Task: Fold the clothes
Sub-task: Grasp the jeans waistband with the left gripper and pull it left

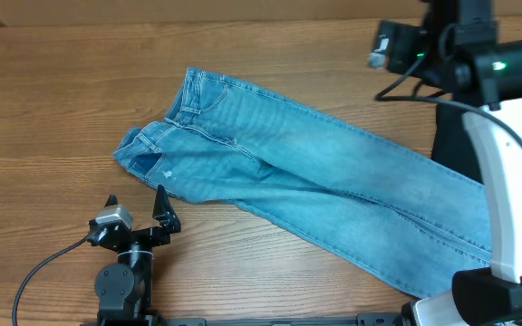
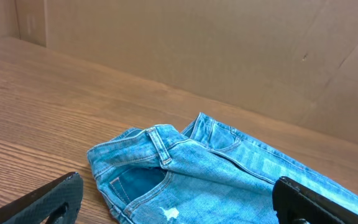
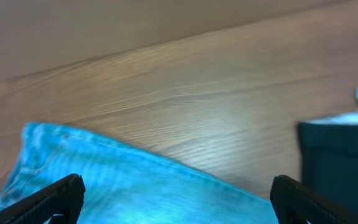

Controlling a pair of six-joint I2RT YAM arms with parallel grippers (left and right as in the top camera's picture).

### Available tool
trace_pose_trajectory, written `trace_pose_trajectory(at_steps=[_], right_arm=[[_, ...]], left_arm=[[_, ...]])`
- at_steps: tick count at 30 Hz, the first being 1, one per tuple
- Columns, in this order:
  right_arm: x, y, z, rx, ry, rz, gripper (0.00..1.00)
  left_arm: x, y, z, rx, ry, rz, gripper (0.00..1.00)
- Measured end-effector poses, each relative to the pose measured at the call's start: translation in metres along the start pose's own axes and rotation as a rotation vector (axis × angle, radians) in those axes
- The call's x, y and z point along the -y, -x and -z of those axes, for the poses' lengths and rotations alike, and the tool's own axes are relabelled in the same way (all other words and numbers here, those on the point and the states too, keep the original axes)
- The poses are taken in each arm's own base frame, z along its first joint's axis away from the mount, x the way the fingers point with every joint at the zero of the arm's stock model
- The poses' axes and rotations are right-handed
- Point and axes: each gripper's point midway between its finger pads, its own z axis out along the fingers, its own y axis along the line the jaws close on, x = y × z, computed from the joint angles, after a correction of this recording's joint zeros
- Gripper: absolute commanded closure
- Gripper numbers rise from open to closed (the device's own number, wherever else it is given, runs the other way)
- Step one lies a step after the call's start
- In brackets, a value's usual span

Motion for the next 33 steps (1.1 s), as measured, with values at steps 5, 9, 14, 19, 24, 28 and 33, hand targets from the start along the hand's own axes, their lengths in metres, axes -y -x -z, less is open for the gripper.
trace_pose_trajectory(at_steps=[5,9,14,19,24,28,33], right_arm=[[0.020,-0.008,0.000,-0.046,-0.040,-0.031,0.00],[0.025,-0.023,0.001,-0.107,-0.060,-0.029,0.00],[0.028,-0.032,0.002,-0.144,-0.072,-0.026,0.00],[0.028,-0.032,0.002,-0.145,-0.072,-0.027,0.00],[0.027,-0.033,0.002,-0.150,-0.070,-0.026,0.00],[0.027,-0.033,0.002,-0.149,-0.069,-0.026,0.00],[0.027,-0.033,0.001,-0.148,-0.069,-0.027,0.00]], left_arm=[[0.000,0.000,0.000,0.000,0.000,0.000,0.00],[-0.003,0.013,0.000,0.056,0.021,0.012,0.00],[0.028,0.042,0.013,0.005,-0.094,0.002,0.00],[0.076,0.186,0.011,-0.086,-0.085,-0.133,0.00],[0.101,0.185,-0.132,-0.670,-0.017,-0.270,0.00],[0.110,0.128,-0.259,-0.792,-0.061,-0.262,0.00],[0.093,0.023,-0.306,-0.967,-0.099,-0.267,0.07]])
